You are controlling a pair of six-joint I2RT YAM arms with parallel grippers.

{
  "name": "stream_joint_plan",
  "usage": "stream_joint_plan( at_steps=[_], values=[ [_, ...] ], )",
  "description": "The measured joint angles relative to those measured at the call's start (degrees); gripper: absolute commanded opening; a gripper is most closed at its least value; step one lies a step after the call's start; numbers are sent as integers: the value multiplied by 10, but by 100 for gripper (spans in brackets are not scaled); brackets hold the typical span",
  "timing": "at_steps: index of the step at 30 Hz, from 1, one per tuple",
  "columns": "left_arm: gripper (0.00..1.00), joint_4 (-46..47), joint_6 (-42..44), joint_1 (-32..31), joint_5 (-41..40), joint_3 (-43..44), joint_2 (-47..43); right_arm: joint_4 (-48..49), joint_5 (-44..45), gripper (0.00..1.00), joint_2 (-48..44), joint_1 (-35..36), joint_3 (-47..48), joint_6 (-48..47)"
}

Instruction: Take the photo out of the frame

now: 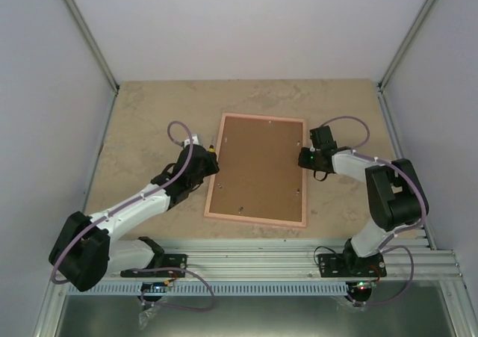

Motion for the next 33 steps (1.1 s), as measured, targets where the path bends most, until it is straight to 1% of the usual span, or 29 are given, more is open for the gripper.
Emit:
stream_joint_plan(
  at_steps=[3, 7, 10, 12, 14, 17, 24, 29, 33],
  values=[
    [0, -6, 4, 1, 0, -18, -10, -4, 9, 35, -7, -8, -7, 11],
    [0, -18, 12, 1, 0, -30, -24, -21, 2, 50, -32, -10, -30, 13],
    [0, -21, 19, 1, 0, -31, -37, -50, -7, 57, -67, -10, -51, 6],
    [0, -21, 23, 1, 0, -31, -47, -68, -15, 59, -91, -9, -62, -1],
    [0, -22, 28, 1, 0, -31, -54, -84, -24, 62, -116, -3, -73, -7],
    [0, -25, 32, 1, 0, -31, -63, -103, -38, 64, -145, 19, -93, -14],
    [0, -25, 35, 1, 6, -31, -74, -149, -70, 65, -215, 74, -155, -10],
    [0, -24, 39, 1, 18, -32, -71, -154, -93, 65, -248, 146, -171, 20],
    [0, -24, 41, 1, 26, -32, -68, -138, -118, 65, -236, 222, -165, 52]
  ],
)
